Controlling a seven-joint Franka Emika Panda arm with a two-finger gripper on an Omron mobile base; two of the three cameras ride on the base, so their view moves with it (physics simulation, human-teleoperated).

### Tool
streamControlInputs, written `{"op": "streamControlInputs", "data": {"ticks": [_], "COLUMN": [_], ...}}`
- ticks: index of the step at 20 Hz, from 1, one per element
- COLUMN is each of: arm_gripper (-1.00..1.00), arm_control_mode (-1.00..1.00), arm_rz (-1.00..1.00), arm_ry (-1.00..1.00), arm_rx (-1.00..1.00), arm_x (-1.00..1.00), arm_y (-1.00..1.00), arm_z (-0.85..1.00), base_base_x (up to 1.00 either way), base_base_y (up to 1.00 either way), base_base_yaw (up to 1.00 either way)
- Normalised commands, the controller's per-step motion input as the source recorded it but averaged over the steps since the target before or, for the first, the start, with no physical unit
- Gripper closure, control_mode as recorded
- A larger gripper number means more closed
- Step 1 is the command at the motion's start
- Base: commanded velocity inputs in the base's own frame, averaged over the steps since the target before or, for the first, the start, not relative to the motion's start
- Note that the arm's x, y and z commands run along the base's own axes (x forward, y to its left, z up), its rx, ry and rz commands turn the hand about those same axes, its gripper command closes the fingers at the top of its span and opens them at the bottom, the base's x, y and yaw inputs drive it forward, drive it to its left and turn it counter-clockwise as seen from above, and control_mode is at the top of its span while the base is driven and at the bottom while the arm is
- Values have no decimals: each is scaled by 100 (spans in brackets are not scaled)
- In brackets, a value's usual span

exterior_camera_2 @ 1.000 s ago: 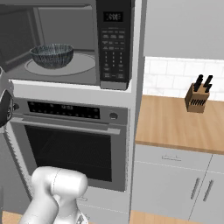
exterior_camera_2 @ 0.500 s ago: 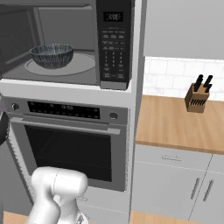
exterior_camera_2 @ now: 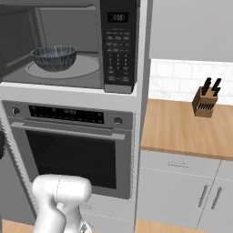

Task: Open the microwave, place the bowl with waffle inside the microwave, then close the microwave door and turn it on.

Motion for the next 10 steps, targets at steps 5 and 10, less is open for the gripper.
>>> {"op": "streamControlInputs", "data": {"ticks": [5,10], "arm_gripper": [100,100], "arm_control_mode": [-100,-100], "arm_rz": [4,0], "arm_ry": [-4,-24], "arm_rx": [-11,-14], "arm_x": [-28,-32], "arm_y": [65,64], "arm_z": [-62,-24], "base_base_x": [0,0], "base_base_y": [0,0], "base_base_yaw": [0,0]}}
